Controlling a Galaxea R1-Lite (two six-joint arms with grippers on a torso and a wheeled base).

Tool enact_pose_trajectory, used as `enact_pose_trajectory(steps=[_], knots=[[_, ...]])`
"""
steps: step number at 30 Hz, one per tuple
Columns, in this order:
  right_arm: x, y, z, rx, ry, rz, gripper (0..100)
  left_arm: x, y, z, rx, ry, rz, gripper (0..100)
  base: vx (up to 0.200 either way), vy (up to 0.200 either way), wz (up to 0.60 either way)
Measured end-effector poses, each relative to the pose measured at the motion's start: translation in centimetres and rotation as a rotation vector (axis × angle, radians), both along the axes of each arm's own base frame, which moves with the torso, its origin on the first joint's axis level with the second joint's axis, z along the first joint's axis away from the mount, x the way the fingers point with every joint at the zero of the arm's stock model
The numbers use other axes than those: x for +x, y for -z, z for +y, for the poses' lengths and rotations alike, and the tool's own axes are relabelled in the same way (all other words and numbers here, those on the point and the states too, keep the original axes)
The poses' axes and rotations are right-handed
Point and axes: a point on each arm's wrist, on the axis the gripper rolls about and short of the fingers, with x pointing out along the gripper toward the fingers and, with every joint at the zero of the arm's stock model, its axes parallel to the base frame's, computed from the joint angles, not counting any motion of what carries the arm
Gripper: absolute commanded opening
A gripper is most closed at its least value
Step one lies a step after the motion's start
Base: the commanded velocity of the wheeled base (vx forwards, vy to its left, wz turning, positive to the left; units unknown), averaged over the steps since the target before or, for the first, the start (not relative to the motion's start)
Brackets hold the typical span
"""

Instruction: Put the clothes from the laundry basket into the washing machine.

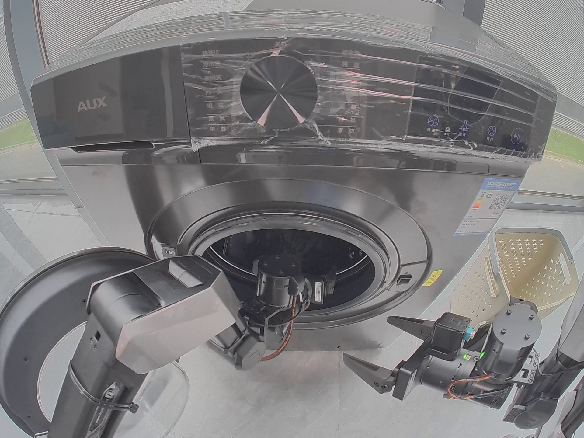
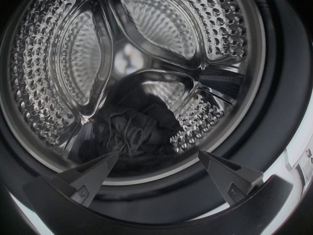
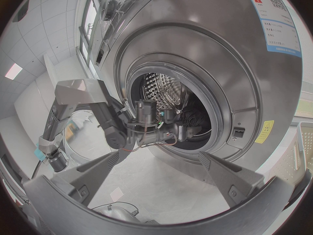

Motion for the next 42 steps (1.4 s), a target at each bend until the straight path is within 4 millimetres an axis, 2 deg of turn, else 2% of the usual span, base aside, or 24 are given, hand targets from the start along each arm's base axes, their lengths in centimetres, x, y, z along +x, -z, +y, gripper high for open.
enact_pose_trajectory(steps=[10, 19, 22, 29, 33, 42], knots=[[-0.3, -0.1, -0.2, -0.003, -0.001, -0.005, 100, -9.3, -1.6, 2.4, 0.046, 0.081, 0.101, 100, 0.000, 0.000, 0.00], [-0.4, -0.3, -0.4, -0.001, 0.009, -0.007, 100, -15.4, -6.9, 5.1, -0.046, 0.101, 0.078, 100, 0.000, 0.000, 0.00], [-0.4, -0.5, -0.7, 0.005, 0.023, -0.013, 100, -17.5, -8.8, 6.7, -0.084, 0.109, 0.064, 100, 0.000, 0.000, 0.00], [-0.9, -2.0, -2.2, 0.042, 0.103, -0.062, 100, -20.8, -11.2, 10.3, -0.148, 0.106, 0.012, 100, 0.000, 0.000, 0.00], [-1.4, -2.9, -3.7, 0.059, 0.191, -0.093, 100, -21.6, -12.4, 12.0, -0.176, 0.084, -0.035, 100, -0.150, 0.000, 0.00], [-2.4, -4.3, -6.2, 0.014, 0.321, -0.147, 100, -23.2, -13.3, 14.5, -0.153, 0.036, -0.089, 100, -0.200, 0.000, 0.00]])
